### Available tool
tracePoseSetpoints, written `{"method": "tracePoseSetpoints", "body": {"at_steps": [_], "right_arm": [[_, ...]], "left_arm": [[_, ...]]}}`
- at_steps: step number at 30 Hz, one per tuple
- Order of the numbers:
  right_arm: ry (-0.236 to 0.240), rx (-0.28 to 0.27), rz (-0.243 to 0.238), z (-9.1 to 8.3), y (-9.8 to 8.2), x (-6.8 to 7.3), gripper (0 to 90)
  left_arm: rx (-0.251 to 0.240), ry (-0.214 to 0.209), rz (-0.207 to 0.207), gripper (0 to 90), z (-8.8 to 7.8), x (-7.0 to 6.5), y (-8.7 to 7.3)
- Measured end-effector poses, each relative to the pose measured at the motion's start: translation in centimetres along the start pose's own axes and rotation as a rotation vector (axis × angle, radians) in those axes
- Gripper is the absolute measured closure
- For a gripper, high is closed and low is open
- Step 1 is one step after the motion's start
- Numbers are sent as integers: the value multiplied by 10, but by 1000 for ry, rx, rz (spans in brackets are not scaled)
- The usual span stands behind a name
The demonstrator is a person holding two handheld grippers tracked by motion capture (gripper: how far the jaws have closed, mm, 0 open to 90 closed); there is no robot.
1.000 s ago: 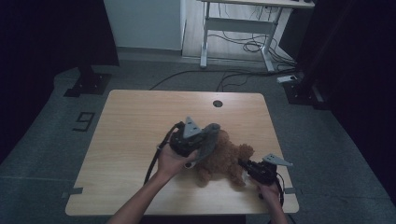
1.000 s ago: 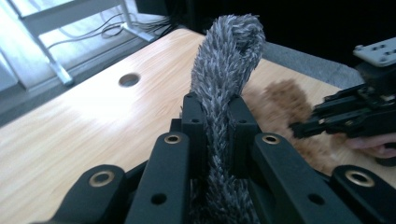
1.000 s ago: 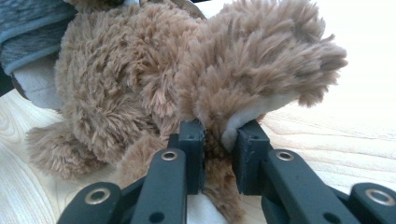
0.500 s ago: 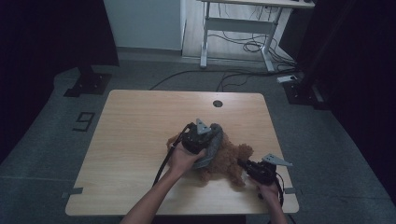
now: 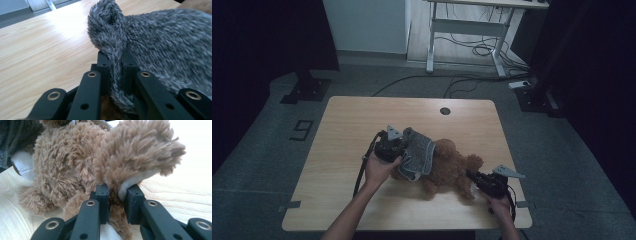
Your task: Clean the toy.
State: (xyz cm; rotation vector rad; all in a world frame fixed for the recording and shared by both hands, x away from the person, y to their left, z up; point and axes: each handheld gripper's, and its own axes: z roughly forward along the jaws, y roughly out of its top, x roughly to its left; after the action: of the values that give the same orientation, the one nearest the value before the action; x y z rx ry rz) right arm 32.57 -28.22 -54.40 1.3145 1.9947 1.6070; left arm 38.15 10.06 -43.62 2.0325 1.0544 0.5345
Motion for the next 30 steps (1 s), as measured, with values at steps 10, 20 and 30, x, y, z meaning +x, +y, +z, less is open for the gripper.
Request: {"method": "tracePoseSetpoints", "body": {"at_steps": [10,20,30], "right_arm": [[3,0,0,0,0,1,758],[4,-1,3,0,0,1,758],[-1,0,18,1,-1,0,758]], "left_arm": [[-11,4,-37,805,-6,12,-24],[24,31,-72,810,-4,27,-38],[103,19,-107,814,19,30,-65]]}}
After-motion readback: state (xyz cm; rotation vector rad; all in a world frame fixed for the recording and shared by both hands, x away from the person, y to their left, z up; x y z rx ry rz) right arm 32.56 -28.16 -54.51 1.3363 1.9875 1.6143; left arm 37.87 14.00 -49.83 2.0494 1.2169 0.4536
